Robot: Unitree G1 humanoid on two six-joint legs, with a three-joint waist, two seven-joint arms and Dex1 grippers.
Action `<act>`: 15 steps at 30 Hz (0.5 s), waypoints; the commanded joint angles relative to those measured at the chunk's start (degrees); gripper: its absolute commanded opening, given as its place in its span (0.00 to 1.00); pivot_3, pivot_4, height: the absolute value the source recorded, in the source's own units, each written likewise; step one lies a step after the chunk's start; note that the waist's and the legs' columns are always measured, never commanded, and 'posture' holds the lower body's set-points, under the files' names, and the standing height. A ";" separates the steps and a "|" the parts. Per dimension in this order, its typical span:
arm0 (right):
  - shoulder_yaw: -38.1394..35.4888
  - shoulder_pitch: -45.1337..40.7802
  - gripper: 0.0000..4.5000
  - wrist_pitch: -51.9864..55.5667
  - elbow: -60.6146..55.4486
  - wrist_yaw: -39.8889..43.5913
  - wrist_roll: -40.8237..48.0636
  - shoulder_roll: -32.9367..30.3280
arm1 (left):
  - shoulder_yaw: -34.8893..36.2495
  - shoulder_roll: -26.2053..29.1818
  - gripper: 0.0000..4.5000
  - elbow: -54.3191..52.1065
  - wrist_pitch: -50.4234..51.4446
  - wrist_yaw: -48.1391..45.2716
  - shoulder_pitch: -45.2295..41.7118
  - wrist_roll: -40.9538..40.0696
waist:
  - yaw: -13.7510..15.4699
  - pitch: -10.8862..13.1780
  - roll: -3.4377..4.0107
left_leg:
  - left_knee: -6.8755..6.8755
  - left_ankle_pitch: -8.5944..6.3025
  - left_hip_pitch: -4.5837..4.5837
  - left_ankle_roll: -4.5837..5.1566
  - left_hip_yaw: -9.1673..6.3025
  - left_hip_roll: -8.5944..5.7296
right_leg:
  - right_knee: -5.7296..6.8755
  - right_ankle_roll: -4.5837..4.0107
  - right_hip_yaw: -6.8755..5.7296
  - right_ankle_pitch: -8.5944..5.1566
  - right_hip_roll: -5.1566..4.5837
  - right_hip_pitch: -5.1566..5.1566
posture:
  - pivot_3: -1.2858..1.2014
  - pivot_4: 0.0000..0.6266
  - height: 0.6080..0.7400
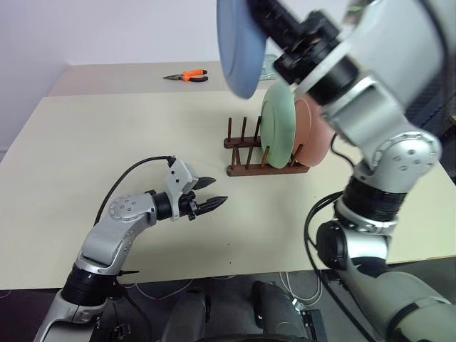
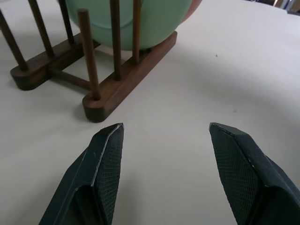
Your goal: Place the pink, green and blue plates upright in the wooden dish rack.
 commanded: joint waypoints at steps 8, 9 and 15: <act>0.56 4.54 0.01 -2.07 1.53 -8.35 4.17 2.06 | 2.14 0.42 0.67 -4.06 1.81 1.54 -0.24 -1.28 | -0.40 0.04 0.08 | 0.00 0.00 0.08 0.00 0.10 0.04 | 0.06 0.01 0.02 0.00 0.05 -0.01 | 0.52 0.24 1.00; 0.70 5.16 0.01 -1.88 2.47 -8.84 3.58 1.87 | 2.15 0.38 0.67 -4.21 2.04 1.70 -0.36 -1.35 | -0.39 0.03 0.07 | 0.00 0.00 0.09 0.01 0.10 0.04 | 0.06 0.01 0.02 0.00 0.05 0.00 | 0.52 0.24 1.00; 0.36 6.04 0.01 -2.42 7.03 -10.08 2.98 2.08 | 2.44 0.65 0.67 -5.15 2.98 2.11 0.00 -1.70 | -0.47 0.07 0.15 | 0.01 0.00 0.07 0.01 0.12 0.04 | 0.07 0.00 0.03 -0.01 0.06 -0.02 | 0.52 0.24 1.00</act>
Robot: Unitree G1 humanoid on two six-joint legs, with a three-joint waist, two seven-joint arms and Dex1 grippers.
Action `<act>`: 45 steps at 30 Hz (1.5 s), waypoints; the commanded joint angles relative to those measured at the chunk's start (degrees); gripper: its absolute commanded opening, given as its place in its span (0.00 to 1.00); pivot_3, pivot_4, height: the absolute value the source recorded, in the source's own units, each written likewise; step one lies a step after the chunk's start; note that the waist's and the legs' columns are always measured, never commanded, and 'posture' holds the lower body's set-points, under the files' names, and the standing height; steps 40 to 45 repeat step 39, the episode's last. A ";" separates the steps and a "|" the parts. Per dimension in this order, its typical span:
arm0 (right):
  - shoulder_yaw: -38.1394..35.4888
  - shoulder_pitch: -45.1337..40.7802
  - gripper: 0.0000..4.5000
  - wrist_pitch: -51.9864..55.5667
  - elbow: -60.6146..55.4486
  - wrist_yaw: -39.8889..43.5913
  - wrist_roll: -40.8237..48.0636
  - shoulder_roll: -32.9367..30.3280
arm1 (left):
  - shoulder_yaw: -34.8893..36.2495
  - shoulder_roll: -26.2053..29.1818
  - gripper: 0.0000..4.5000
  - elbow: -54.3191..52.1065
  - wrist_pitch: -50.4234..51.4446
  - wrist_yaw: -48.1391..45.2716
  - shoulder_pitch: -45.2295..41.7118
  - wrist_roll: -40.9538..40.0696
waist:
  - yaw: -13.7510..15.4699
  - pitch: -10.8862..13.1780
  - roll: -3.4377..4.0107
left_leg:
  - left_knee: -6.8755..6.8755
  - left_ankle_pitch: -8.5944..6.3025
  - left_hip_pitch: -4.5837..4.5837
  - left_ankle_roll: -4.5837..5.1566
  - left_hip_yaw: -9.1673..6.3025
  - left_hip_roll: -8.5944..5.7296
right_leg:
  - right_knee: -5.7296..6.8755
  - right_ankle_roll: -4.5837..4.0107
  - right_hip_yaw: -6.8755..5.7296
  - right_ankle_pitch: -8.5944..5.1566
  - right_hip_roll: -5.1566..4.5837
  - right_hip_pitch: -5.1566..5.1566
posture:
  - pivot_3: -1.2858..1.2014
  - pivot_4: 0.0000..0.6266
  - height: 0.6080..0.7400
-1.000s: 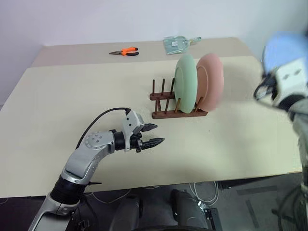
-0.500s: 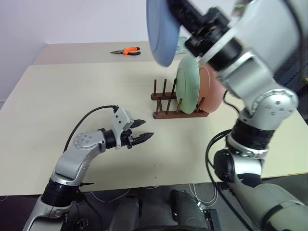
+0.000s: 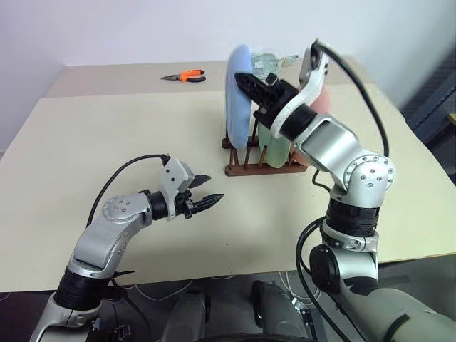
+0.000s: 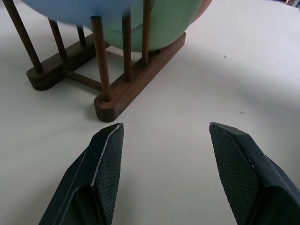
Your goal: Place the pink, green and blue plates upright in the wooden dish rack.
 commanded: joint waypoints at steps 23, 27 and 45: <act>-14.62 40.17 0.52 -16.91 -14.82 62.76 -33.45 -46.74 | 10.83 4.51 0.67 9.11 -10.52 1.99 6.44 5.09 | 1.28 -0.07 -0.19 | 0.05 -0.08 0.08 0.11 0.22 0.03 | -0.24 0.23 0.07 -0.25 -0.07 0.23 | 0.52 0.24 1.00; -12.05 46.58 0.52 -23.67 -8.26 64.82 -41.04 -44.84 | 12.16 5.03 0.67 12.95 -15.16 1.81 8.86 6.31 | 0.59 -0.01 -0.10 | 0.06 -0.10 0.09 0.12 0.33 0.10 | -0.23 0.15 0.10 -0.28 -0.08 0.20 | 0.52 0.24 1.00; -2.82 39.24 0.52 -37.73 9.33 66.91 -53.89 -38.89 | 11.11 2.27 0.67 11.82 -16.92 4.29 11.08 8.05 | 0.63 0.01 -0.11 | 0.09 -0.10 0.07 0.10 0.28 0.03 | -0.24 0.17 0.09 -0.25 -0.15 0.23 | 0.52 0.24 1.00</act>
